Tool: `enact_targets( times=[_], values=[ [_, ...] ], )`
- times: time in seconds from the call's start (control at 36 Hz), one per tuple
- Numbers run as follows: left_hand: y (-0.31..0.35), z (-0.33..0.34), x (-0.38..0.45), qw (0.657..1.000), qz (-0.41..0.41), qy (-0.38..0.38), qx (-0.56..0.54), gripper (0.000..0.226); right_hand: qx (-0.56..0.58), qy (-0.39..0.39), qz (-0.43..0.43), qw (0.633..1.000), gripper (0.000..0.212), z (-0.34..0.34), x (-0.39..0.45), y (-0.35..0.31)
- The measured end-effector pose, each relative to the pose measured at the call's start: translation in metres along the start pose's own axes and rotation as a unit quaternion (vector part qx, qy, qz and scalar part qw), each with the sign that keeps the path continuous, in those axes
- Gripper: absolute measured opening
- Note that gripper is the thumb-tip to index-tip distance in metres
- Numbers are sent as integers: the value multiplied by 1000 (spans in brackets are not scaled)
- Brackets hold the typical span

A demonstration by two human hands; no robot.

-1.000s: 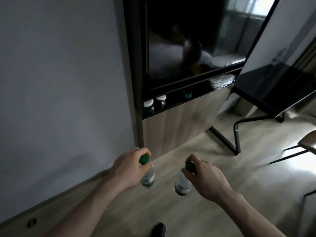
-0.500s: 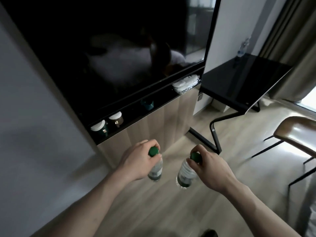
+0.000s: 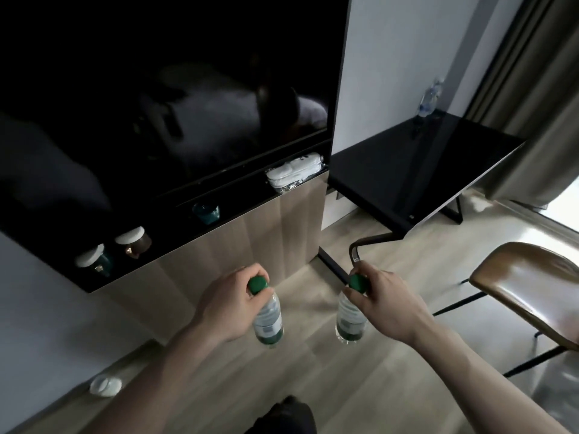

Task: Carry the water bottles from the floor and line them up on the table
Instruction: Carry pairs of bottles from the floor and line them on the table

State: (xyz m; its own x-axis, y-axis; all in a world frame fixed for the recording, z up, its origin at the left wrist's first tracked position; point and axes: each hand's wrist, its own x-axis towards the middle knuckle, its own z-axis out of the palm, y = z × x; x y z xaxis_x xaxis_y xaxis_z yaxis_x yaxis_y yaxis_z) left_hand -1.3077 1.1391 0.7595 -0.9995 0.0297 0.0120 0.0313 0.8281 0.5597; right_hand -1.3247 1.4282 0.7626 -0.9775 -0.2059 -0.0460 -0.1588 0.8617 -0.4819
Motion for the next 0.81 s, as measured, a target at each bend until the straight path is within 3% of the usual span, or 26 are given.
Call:
enact_targets(
  times=[0.81],
  values=[
    [270, 220, 352, 996, 52, -1, -69, 22, -13, 24, 50, 998, 16, -188, 195, 354]
  ],
)
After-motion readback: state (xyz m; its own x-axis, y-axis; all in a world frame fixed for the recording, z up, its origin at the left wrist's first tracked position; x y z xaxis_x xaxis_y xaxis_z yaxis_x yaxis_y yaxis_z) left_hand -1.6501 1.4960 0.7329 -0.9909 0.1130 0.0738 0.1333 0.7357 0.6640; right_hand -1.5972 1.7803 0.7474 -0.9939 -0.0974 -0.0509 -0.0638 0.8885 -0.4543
